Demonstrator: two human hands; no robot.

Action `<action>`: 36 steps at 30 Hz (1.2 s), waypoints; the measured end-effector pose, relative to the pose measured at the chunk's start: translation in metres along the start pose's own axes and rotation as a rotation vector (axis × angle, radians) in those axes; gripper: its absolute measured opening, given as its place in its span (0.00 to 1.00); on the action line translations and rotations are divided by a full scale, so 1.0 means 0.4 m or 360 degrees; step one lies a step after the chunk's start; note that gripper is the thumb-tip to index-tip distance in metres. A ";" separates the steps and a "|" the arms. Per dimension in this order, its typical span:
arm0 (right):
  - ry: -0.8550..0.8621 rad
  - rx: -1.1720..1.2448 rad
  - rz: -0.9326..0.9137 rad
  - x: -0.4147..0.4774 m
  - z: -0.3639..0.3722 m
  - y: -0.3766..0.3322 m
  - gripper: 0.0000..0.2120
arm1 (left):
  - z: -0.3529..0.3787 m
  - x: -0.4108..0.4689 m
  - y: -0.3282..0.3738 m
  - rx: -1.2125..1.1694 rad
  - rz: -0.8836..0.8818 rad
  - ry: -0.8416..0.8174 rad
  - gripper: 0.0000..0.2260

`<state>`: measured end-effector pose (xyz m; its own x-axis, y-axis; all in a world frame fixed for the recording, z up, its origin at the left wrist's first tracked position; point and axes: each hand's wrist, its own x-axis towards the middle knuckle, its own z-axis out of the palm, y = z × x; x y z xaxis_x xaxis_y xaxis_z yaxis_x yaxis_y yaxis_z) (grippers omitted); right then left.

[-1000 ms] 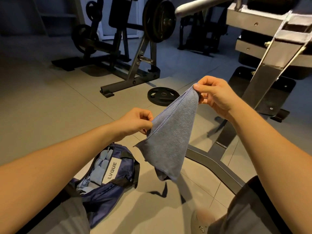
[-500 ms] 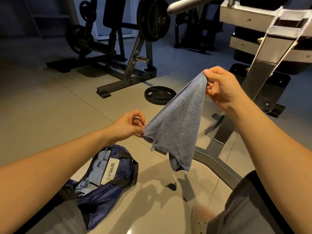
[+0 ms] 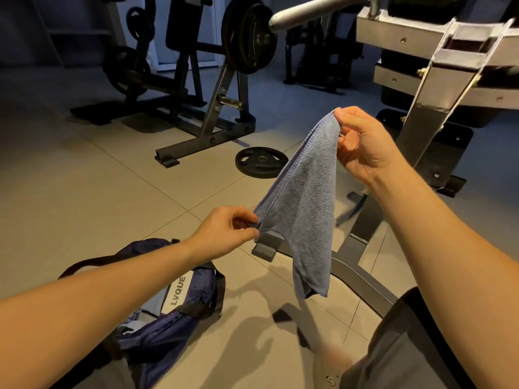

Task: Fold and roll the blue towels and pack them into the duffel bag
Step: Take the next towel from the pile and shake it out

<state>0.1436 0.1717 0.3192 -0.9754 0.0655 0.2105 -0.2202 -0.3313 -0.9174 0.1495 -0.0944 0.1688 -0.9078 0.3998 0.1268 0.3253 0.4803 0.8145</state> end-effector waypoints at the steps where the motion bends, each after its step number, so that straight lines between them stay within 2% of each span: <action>1: -0.0041 -0.0048 -0.0005 -0.002 0.004 -0.003 0.10 | 0.006 0.006 -0.006 0.0041 0.0005 0.0037 0.10; 6: -0.0288 -0.0141 -0.0027 -0.014 0.031 -0.017 0.12 | 0.029 0.040 -0.009 0.0157 -0.0057 0.0269 0.18; 12: -0.0336 0.0012 -0.0009 -0.023 0.027 -0.037 0.11 | 0.047 0.068 0.020 0.0150 -0.0056 0.0484 0.15; 22: -0.0395 0.0314 0.0119 -0.007 0.009 -0.026 0.06 | 0.085 0.093 0.035 0.0051 -0.0004 0.0414 0.14; 25: -0.0511 0.0347 0.0177 -0.015 0.027 -0.017 0.07 | 0.105 0.109 0.045 0.0030 0.0027 0.0352 0.13; 28: -0.0552 0.0322 0.0194 -0.023 0.035 -0.016 0.10 | 0.120 0.118 0.061 -0.0011 0.0042 0.0314 0.09; 32: -0.0256 0.0334 0.0187 -0.006 -0.010 -0.027 0.07 | 0.120 0.120 0.062 -0.0021 0.0025 0.0291 0.01; 36: 0.0209 0.0277 0.0051 0.012 -0.080 -0.037 0.09 | 0.077 0.107 0.045 -0.0041 0.0044 0.0296 0.04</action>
<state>0.1416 0.2069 0.3230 -0.9773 0.1704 0.1261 -0.1953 -0.4921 -0.8483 0.1247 -0.0445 0.1716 -0.9326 0.2605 0.2499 0.3463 0.4498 0.8233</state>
